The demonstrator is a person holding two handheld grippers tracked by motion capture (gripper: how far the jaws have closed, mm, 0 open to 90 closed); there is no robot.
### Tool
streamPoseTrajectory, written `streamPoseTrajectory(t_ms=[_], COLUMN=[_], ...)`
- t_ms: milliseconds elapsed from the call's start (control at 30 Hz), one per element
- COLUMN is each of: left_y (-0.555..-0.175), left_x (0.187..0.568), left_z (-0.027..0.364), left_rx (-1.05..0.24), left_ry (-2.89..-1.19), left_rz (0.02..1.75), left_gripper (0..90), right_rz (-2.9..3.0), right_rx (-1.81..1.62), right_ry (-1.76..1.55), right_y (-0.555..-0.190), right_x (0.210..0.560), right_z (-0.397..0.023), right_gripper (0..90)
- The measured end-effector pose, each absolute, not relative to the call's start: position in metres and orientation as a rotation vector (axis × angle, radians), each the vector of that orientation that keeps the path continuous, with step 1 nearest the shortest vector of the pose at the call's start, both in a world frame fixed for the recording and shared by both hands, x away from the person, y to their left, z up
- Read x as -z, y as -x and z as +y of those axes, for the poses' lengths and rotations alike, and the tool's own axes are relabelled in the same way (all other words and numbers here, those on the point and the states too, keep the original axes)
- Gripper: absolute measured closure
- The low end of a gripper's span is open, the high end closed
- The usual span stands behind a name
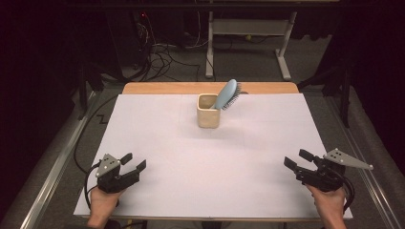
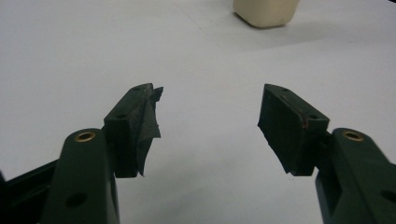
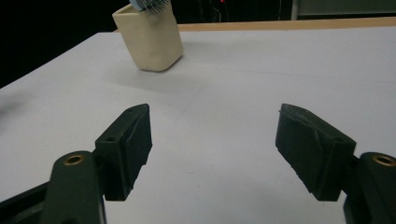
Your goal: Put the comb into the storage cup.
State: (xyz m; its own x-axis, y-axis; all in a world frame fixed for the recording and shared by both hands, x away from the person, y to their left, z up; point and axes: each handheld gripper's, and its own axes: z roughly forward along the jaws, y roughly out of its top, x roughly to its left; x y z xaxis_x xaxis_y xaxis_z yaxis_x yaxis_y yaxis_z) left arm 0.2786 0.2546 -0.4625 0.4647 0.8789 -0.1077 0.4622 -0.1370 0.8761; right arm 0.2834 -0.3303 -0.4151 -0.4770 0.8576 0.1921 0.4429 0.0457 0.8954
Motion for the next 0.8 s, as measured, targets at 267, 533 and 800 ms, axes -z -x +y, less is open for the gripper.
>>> streamPoseTrajectory(t_ms=[267, 533, 800], left_y=[-0.278, -0.278, -0.277], left_x=[0.462, 0.462, 0.462], left_z=[0.255, 0.254, 0.254], left_rx=[-0.561, -0.563, -0.562], left_ry=[-1.765, -1.765, -1.765], left_rz=[1.144, 1.143, 1.144], left_gripper=[37.3, 37.3, 37.3], right_rz=[1.932, 1.935, 1.937], right_rx=[-1.417, -1.414, -1.406], right_ry=[-1.323, -1.337, -1.346], right_y=[-0.281, -0.279, -0.277], right_x=[0.421, 0.428, 0.432], right_z=[-0.331, -0.331, -0.331], right_gripper=[28.0, 28.0, 28.0])
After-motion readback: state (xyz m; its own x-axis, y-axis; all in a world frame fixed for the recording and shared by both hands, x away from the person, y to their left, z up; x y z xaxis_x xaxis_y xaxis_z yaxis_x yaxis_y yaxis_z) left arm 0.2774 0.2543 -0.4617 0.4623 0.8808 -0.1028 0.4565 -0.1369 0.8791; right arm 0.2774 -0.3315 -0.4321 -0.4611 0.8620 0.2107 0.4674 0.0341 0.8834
